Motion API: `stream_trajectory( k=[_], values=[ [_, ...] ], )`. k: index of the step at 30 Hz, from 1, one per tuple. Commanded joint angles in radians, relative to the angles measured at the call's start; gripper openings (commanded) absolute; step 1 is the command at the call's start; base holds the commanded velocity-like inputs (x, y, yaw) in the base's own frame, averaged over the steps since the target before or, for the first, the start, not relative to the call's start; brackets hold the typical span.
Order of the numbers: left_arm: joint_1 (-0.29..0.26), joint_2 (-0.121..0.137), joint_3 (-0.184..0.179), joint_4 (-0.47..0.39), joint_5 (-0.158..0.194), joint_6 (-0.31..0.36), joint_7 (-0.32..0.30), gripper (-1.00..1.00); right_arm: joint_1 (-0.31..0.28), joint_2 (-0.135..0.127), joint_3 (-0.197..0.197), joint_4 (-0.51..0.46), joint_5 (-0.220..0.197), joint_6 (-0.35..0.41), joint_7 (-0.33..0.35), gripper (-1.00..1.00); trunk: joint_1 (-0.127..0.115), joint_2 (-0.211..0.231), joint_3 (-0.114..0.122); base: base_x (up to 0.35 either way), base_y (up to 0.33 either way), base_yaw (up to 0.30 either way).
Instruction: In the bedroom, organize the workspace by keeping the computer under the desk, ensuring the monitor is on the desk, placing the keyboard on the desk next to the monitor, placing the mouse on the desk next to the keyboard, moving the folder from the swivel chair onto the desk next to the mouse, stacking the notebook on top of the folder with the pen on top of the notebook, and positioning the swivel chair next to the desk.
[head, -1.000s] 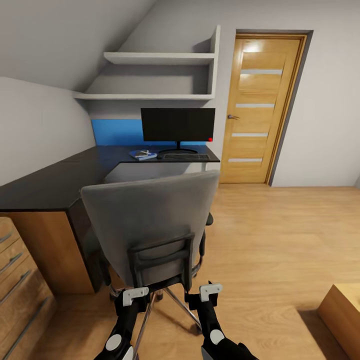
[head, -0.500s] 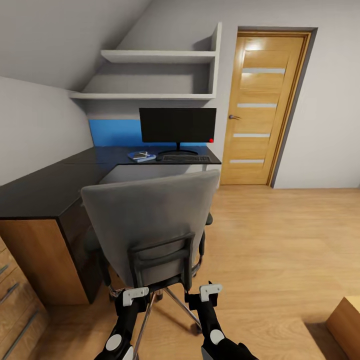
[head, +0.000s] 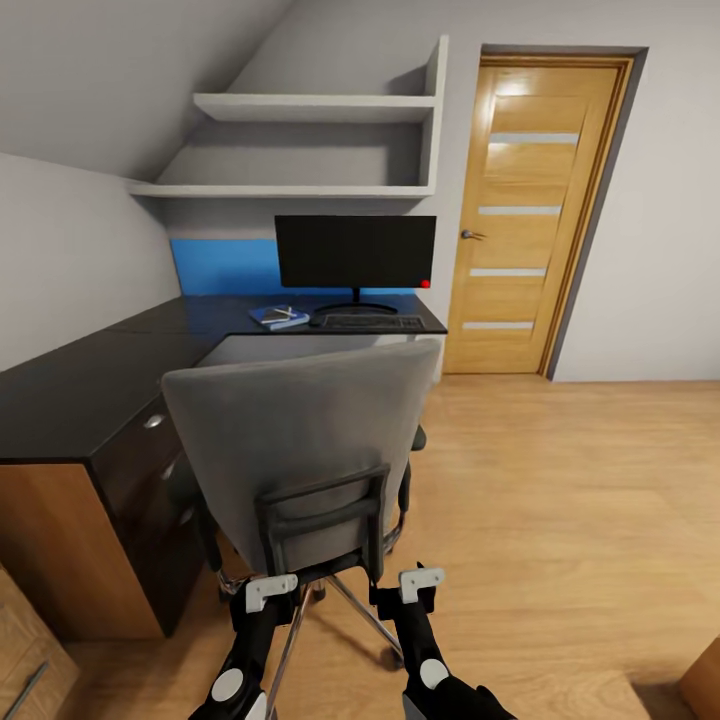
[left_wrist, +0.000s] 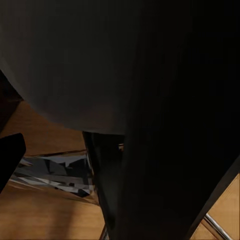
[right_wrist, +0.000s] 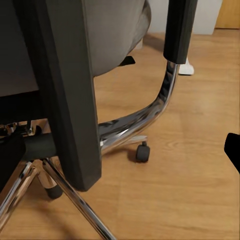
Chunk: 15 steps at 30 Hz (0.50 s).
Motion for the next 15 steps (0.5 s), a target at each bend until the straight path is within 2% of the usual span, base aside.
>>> stream_trajectory(
  k=[1, 15],
  values=[
    [-0.001, 0.001, -0.005, 0.000, 0.006, -0.005, 0.006, 1.00, -0.001, -0.001, 0.009, 0.001, -0.006, -0.003, -0.007, 1.00, 0.000, 0.000, -0.001, 0.247, 0.000, 0.000],
    [-0.001, 0.001, -0.005, 0.000, 0.006, -0.005, 0.006, 1.00, -0.001, -0.001, 0.007, 0.000, -0.006, -0.003, -0.007, 1.00, 0.000, 0.000, -0.001, 0.249, 0.000, 0.000]
  ],
)
